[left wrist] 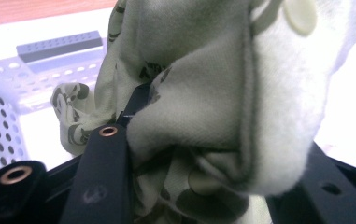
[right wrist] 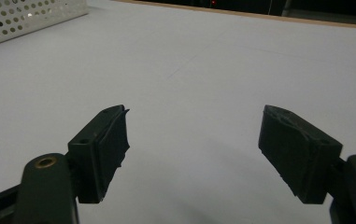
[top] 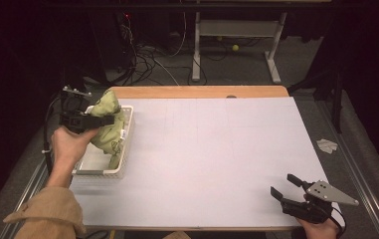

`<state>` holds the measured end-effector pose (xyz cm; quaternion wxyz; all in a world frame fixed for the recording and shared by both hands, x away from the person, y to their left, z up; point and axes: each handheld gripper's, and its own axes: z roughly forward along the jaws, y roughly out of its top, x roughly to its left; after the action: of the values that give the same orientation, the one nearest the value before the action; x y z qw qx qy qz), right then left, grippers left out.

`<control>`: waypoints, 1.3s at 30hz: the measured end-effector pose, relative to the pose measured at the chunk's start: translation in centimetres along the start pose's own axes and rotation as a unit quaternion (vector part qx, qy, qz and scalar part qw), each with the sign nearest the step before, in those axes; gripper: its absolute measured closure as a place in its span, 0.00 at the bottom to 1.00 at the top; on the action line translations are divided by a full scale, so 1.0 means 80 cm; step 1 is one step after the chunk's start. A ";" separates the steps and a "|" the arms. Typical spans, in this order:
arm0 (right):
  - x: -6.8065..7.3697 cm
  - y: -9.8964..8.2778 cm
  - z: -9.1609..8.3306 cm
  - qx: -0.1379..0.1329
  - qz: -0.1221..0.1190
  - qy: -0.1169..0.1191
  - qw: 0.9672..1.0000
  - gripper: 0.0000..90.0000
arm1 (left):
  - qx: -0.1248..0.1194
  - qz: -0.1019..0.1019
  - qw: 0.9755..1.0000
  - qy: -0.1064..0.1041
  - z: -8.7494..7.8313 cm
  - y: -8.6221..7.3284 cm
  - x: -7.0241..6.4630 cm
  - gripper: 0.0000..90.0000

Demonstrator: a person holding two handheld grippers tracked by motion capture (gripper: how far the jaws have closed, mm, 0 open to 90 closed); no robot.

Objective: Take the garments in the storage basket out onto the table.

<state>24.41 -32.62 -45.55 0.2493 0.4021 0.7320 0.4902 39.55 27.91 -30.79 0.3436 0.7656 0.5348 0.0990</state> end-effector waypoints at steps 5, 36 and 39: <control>0.000 0.000 0.000 0.000 -0.001 -0.001 1.000 0.28 | -0.007 0.010 1.000 -0.011 -0.002 0.007 -0.013 0.61; 0.000 0.000 -0.001 -0.001 -0.001 0.000 1.000 0.28 | -0.006 0.094 0.992 -0.089 0.030 0.068 -0.122 0.61; 0.000 -0.001 -0.001 0.000 0.000 0.000 1.000 0.28 | -0.002 0.098 0.991 -0.096 0.039 0.070 -0.130 0.60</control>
<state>24.35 -32.69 -45.56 0.2490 0.4023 0.7319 0.4903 41.09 16.32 -27.32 0.3837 0.8193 0.4219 0.0597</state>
